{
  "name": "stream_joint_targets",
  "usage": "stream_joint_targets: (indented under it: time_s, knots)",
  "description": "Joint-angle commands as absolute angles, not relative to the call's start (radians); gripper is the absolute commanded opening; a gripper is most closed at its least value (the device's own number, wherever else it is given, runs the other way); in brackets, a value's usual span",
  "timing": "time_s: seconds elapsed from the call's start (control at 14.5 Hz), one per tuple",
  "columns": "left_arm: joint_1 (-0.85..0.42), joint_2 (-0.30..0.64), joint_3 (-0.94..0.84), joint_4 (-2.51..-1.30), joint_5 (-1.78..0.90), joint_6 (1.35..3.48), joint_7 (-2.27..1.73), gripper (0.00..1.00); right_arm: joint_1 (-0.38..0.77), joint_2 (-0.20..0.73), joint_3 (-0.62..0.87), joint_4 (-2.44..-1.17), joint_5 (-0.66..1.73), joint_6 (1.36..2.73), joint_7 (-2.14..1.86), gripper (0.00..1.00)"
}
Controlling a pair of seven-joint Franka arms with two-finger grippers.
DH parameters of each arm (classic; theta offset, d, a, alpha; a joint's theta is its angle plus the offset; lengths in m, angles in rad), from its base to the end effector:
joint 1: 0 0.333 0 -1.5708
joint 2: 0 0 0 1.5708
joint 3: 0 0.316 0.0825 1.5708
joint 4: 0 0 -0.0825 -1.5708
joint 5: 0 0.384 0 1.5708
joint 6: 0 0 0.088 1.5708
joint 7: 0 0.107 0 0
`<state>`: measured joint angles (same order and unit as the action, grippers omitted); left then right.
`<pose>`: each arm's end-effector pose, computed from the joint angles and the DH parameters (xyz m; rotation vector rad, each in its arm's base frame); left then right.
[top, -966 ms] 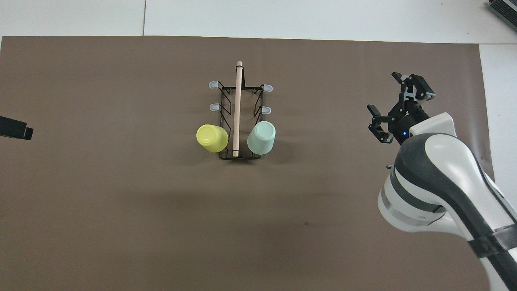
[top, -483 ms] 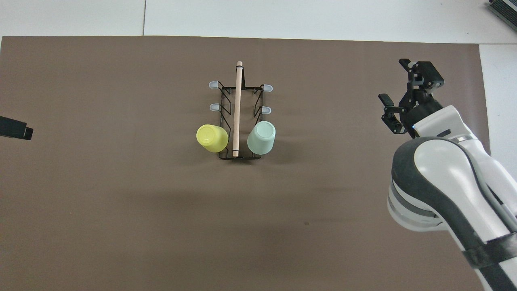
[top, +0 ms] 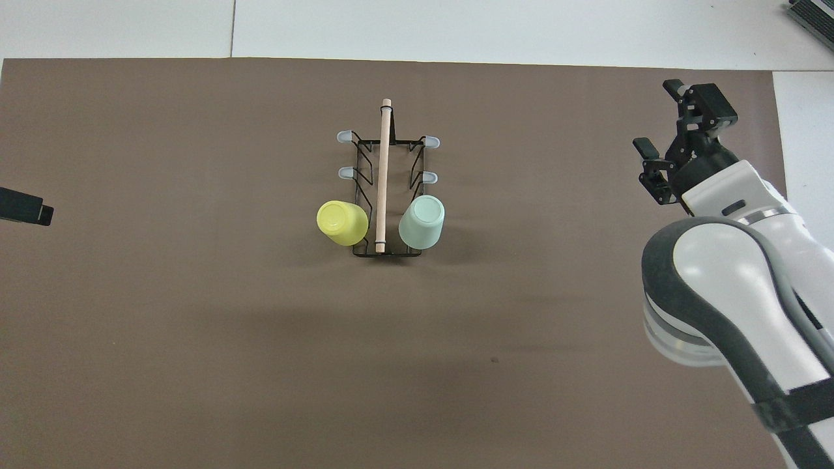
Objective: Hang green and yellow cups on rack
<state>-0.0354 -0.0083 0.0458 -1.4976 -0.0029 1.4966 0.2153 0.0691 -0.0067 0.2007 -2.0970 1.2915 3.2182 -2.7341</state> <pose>0.5446 0.0055 0.6568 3.1227 -0.3214 0.0119 0.5590 0.0592 0.5039 1.5235 1.6830 1.0760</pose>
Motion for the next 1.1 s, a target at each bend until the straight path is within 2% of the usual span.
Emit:
stream_joint_targets:
  time_s: [0.0,0.62,1.03]
  knots:
    - [-0.046,-0.032,0.055,-1.525,-0.015,1.494,0.207,1.00,0.066,-0.021,0.210,-2.088,1.275,3.189,-2.806,1.00]
    - [-0.046,-0.032,0.055,-1.523,-0.015,1.494,0.207,1.00,0.075,-0.015,0.224,-2.057,1.270,3.188,-2.813,1.00]
    - [-0.046,-0.032,0.055,-1.523,-0.015,1.494,0.207,1.00,0.017,-0.029,0.204,-2.039,1.123,2.950,-2.818,1.00]
